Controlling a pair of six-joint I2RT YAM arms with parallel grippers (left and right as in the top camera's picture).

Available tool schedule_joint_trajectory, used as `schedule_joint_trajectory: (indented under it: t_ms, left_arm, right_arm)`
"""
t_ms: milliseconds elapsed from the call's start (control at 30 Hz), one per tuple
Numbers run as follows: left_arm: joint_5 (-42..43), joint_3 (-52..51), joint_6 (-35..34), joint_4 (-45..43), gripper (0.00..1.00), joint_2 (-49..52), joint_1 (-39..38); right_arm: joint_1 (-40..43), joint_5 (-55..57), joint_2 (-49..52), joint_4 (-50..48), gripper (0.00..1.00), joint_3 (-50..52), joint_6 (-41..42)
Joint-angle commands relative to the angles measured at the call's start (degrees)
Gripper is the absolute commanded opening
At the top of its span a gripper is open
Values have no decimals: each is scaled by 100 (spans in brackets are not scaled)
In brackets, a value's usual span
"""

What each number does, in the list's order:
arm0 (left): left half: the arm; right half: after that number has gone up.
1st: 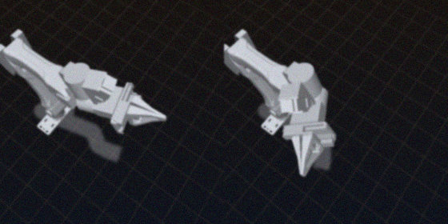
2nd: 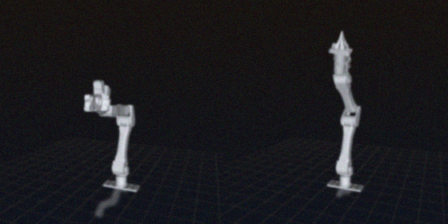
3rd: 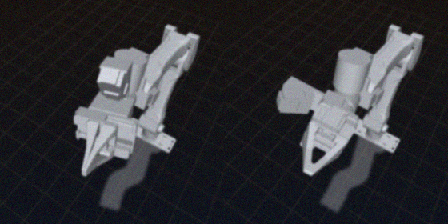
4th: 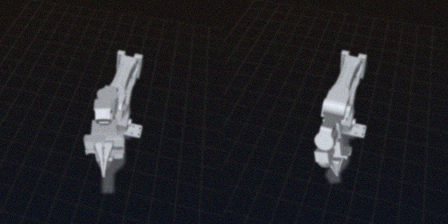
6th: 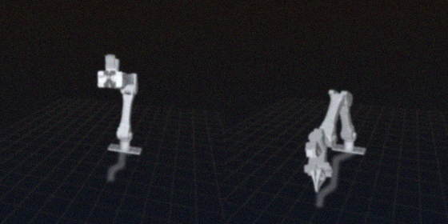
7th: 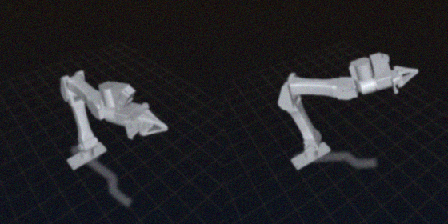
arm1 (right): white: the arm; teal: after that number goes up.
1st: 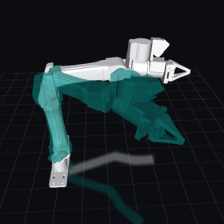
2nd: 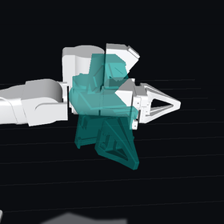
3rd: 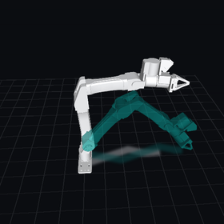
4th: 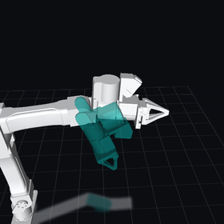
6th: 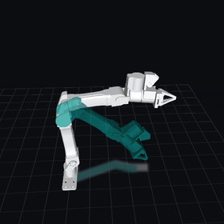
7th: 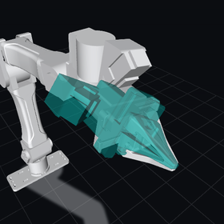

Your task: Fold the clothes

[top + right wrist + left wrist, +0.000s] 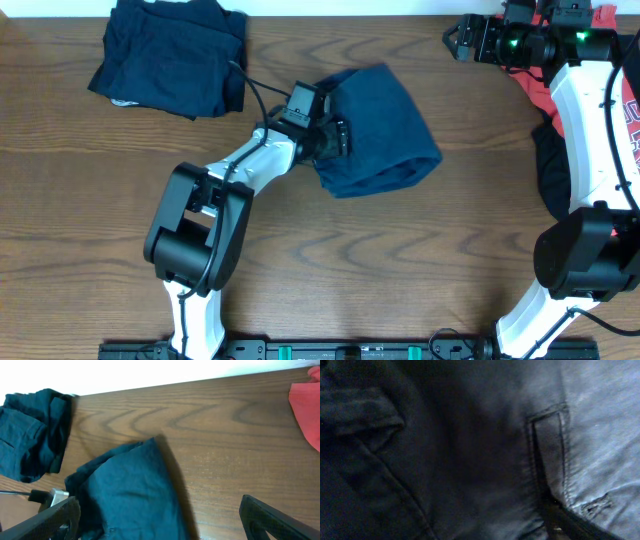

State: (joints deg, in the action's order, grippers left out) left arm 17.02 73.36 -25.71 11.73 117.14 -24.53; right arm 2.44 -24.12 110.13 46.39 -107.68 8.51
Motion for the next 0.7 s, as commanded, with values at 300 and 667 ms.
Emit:
schedule_joint_trajectory:
  t_ms: [300,667]
  left_arm:
    - [48,-144,-52,-221,6,258,22]
    - [-46,-140,-210,-328,6,-1344,433]
  right_arm:
    - [46,103,-28,92,99,-26,-90]
    - [136,125,-28,140,99,-26,-87]
